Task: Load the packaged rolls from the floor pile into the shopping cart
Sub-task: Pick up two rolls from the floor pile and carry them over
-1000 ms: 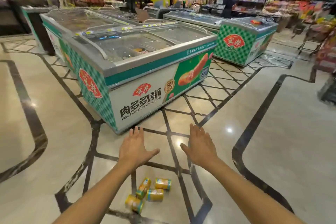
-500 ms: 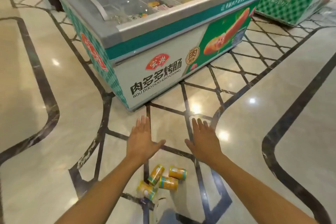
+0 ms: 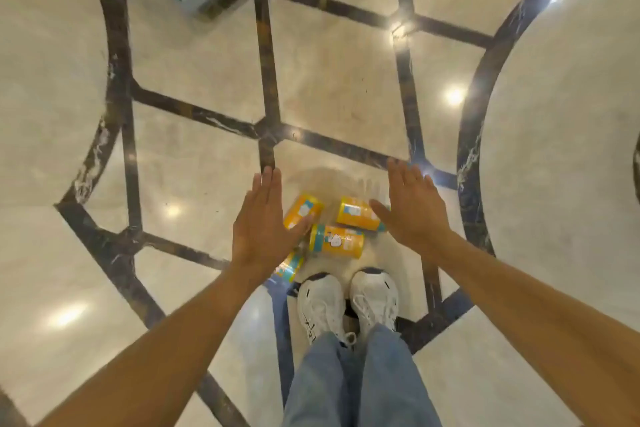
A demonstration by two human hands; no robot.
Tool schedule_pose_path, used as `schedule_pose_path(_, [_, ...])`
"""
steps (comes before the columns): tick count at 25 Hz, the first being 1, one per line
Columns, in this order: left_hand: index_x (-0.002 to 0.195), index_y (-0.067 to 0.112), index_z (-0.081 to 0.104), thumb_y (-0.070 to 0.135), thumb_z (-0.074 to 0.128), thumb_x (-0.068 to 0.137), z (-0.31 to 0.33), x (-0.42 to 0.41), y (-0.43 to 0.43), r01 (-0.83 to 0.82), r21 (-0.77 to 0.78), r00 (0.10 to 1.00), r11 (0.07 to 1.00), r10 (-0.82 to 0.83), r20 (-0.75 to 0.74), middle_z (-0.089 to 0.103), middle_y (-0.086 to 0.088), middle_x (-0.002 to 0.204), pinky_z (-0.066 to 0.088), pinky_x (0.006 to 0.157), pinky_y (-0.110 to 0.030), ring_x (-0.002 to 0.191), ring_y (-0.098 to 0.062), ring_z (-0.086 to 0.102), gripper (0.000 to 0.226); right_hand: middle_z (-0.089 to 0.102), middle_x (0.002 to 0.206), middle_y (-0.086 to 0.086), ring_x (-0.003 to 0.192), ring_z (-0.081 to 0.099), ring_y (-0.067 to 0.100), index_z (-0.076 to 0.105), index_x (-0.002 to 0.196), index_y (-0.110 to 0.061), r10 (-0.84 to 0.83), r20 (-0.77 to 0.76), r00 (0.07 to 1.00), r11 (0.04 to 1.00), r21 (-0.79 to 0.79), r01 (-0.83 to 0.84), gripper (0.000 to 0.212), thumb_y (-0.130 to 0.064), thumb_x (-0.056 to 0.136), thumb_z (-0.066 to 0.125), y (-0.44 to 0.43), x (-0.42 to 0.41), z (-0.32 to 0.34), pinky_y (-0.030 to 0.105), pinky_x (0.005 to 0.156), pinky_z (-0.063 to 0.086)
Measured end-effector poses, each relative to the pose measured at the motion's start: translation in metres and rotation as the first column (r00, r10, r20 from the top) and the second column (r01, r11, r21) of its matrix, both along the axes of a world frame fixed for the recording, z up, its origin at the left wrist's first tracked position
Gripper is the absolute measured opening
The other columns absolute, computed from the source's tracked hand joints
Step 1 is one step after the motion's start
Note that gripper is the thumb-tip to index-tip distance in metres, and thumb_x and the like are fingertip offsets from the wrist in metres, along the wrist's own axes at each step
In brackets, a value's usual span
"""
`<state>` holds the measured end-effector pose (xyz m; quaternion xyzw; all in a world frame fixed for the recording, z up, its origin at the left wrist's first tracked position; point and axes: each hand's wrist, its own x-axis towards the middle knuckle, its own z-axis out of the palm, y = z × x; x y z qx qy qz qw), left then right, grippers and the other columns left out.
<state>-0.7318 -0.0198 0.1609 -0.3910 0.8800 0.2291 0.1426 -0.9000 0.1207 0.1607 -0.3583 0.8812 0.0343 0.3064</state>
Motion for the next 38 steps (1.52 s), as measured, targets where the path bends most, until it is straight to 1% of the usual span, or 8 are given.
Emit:
schedule_pose_path(8, [0.151, 0.009, 0.014, 0.051, 0.058, 0.087, -0.225, 0.027, 0.025, -0.114, 0.116, 0.984, 0.987, 0.097, 0.147, 0.021, -0.010, 0.157, 0.024, 0.111, -0.040, 0.144, -0.027, 0.019, 0.089, 0.013, 0.159, 0.009, 0.146, 0.011, 0.030, 0.007, 0.152, -0.013, 0.118, 0.136, 0.984, 0.981, 0.136, -0.137, 0.084, -0.057, 0.091, 0.045, 0.020, 0.017, -0.231, 0.042, 0.117, 0.013])
schedule_pose_path(13, [0.151, 0.014, 0.020, 0.053, 0.058, 0.086, -0.261, 0.019, 0.021, -0.183, 0.157, 0.977, 0.970, 0.163, 0.135, 0.041, -0.011, 0.147, 0.038, 0.100, -0.041, 0.129, -0.033, 0.045, 0.085, 0.038, 0.145, 0.009, 0.127, 0.043, 0.030, 0.014, 0.151, -0.017, 0.230, 0.254, 0.939, 0.959, 0.104, -0.263, 0.092, -0.055, 0.082, 0.063, 0.023, 0.006, -0.256, 0.040, 0.095, 0.041])
schedule_pose_path(18, [0.147, 0.013, 0.030, 0.054, 0.058, 0.085, -0.232, 0.011, 0.017, -0.135, 0.118, 0.985, 0.984, 0.121, 0.124, 0.052, -0.013, 0.136, 0.043, 0.093, -0.042, 0.119, -0.036, 0.053, 0.080, 0.053, 0.127, 0.011, 0.109, 0.056, 0.031, 0.030, 0.140, -0.015, 0.194, 0.173, 0.966, 0.976, 0.062, -0.208, 0.078, -0.053, 0.081, 0.065, 0.023, 0.000, -0.229, 0.039, 0.082, 0.046])
schedule_pose_path(22, [0.144, 0.013, 0.033, 0.053, 0.060, 0.085, -0.159, -0.009, 0.017, -0.220, 0.105, 0.975, 0.970, 0.214, 0.062, 0.058, -0.013, 0.129, 0.045, 0.087, -0.041, 0.113, -0.036, 0.056, 0.076, 0.055, 0.126, 0.012, 0.110, 0.056, 0.033, 0.034, 0.138, -0.015, 0.057, 0.155, 0.986, 0.998, -0.042, -0.051, 0.076, -0.051, 0.081, 0.068, 0.017, -0.026, -0.154, 0.041, 0.084, 0.045])
schedule_pose_path(27, [0.132, 0.021, 0.045, 0.050, 0.063, 0.083, -0.003, -0.066, -0.004, -0.323, 0.141, 0.934, 0.936, 0.339, -0.111, 0.064, -0.009, 0.117, 0.048, 0.089, -0.042, 0.105, -0.034, 0.060, 0.060, 0.062, 0.116, 0.012, 0.107, 0.058, 0.035, 0.047, 0.125, -0.015, -0.263, 0.135, 0.955, 0.939, -0.192, 0.286, 0.066, -0.053, 0.077, 0.070, -0.014, -0.067, 0.008, 0.040, 0.083, 0.045])
schedule_pose_path(30, [0.121, 0.019, 0.051, 0.051, 0.064, 0.082, 0.110, -0.099, -0.013, -0.379, 0.180, 0.882, 0.908, 0.413, -0.226, 0.066, -0.006, 0.108, 0.048, 0.082, -0.035, 0.099, -0.029, 0.062, 0.052, 0.065, 0.113, 0.005, 0.105, 0.061, 0.029, 0.051, 0.119, -0.019, -0.468, 0.294, 0.833, 0.756, -0.355, 0.550, 0.058, -0.051, 0.075, 0.072, -0.028, -0.087, 0.123, 0.042, 0.088, 0.050])
schedule_pose_path(34, [0.123, 0.017, 0.051, 0.050, 0.064, 0.082, 0.290, -0.152, -0.023, -0.344, 0.139, 0.821, 0.929, 0.369, -0.436, 0.067, -0.003, 0.105, 0.043, 0.076, -0.028, 0.095, -0.024, 0.063, 0.054, 0.064, 0.114, 0.001, 0.103, 0.062, 0.023, 0.052, 0.120, -0.021, -0.465, 0.362, 0.808, 0.607, -0.533, 0.589, 0.057, -0.049, 0.075, 0.073, -0.036, -0.127, 0.300, 0.038, 0.088, 0.051])
schedule_pose_path(38, [0.116, 0.019, 0.055, 0.050, 0.065, 0.082, 0.441, -0.200, -0.015, -0.306, 0.113, 0.706, 0.945, 0.305, -0.639, 0.067, -0.002, 0.098, 0.047, 0.076, -0.031, 0.088, -0.021, 0.062, 0.047, 0.061, 0.102, -0.005, 0.101, 0.061, 0.019, 0.050, 0.104, -0.027, -0.505, 0.452, 0.736, 0.357, -0.666, 0.654, 0.043, -0.045, 0.075, 0.075, -0.030, -0.164, 0.448, 0.040, 0.090, 0.052])
